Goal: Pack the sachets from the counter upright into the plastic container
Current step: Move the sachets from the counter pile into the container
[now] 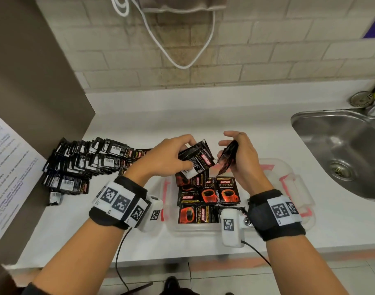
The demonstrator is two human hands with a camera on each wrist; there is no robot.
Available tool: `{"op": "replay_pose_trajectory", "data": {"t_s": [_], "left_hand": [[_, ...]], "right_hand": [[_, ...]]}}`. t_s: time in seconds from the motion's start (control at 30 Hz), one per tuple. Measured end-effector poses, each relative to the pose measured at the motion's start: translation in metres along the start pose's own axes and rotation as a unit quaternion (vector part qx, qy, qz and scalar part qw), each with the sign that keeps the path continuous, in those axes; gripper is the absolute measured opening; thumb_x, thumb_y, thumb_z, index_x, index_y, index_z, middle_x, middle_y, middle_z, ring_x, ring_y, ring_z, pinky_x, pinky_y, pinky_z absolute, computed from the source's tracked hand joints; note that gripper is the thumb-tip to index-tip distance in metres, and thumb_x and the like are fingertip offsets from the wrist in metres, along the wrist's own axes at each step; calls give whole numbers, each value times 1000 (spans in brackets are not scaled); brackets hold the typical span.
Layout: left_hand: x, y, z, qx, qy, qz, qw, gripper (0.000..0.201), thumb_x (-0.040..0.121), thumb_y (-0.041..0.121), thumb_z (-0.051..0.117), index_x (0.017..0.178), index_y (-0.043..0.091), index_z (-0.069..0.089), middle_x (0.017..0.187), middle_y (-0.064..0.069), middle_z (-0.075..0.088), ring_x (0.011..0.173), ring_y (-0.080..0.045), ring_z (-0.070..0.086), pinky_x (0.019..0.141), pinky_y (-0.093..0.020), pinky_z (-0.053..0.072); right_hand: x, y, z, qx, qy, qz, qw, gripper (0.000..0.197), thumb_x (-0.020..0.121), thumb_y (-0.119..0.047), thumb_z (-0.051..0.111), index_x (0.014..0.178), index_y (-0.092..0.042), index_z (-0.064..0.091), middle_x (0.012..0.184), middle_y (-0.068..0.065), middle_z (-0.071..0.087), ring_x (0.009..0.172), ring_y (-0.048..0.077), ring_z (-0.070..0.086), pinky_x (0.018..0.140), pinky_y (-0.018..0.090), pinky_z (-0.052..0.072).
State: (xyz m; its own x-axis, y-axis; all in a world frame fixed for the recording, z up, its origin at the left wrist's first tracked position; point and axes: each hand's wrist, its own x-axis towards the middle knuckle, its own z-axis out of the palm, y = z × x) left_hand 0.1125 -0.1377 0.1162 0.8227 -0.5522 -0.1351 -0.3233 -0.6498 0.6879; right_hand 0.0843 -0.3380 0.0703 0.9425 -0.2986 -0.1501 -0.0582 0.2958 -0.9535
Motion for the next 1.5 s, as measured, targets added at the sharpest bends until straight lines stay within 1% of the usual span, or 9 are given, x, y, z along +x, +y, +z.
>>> {"op": "replay_pose_trajectory", "data": {"t_s": [0.2,0.43,0.57,0.83,0.97,1.07,1.23,1.33,1.5], "left_hand": [[-5,-10,33,168,-86,26,982,38,91,12,64,124,27,52,109,0,66,92,-20,62,77,-34,51],[-2,-19,58,292,-35,55,954,47,88,8,63,132,20,53,122,-2,60,109,-27,59,90,-41,48],[-2,-22,67,314,2,62,947,39,84,5,65,118,20,55,108,0,63,101,-26,56,76,-34,37],[-3,-25,72,323,28,54,945,45,86,14,68,126,20,49,111,-3,51,97,-22,52,73,-29,30],[-4,-25,75,329,47,24,943,44,86,18,69,125,21,47,113,-2,51,98,-23,54,77,-33,35],[-4,-24,79,347,68,12,935,47,84,20,69,125,20,45,115,-3,53,103,-23,51,78,-33,32],[-2,-25,77,362,66,-2,930,54,81,24,70,127,20,43,120,-2,50,110,-23,42,85,-35,34],[-3,-23,69,350,45,2,936,62,76,33,72,128,23,40,122,1,45,113,-20,38,93,-37,33],[-6,-7,38,236,4,1,972,101,69,56,65,152,28,15,141,-1,40,129,-21,39,107,-45,34]], "right_hand": [[-5,-1,1,5,-7,2,1000,24,105,-22,39,112,-14,61,91,9,64,77,31,53,59,37,45],[-10,4,5,3,-28,25,999,20,104,-18,39,103,-14,58,92,11,58,79,29,54,59,36,46],[-10,9,7,-18,-20,60,998,13,103,-23,42,97,-16,52,96,11,47,87,25,50,74,42,43],[-6,7,6,-20,-12,103,994,28,107,-36,39,120,-12,43,93,1,48,90,16,51,77,33,44],[-11,1,3,130,-28,106,985,17,101,-17,31,93,-11,44,80,5,42,72,17,45,63,30,39],[-13,0,-2,139,-51,105,983,18,91,-1,27,92,-9,44,83,7,42,74,19,42,65,32,39],[-14,8,-7,47,-80,110,990,33,84,11,25,108,-5,40,97,10,42,87,22,43,73,33,45],[-12,11,-12,-27,-104,118,987,39,89,11,32,124,-7,37,114,17,47,105,28,51,90,42,52],[-10,11,-14,-116,-133,107,979,42,97,3,44,134,-12,35,125,16,55,116,30,58,104,51,49]]}}
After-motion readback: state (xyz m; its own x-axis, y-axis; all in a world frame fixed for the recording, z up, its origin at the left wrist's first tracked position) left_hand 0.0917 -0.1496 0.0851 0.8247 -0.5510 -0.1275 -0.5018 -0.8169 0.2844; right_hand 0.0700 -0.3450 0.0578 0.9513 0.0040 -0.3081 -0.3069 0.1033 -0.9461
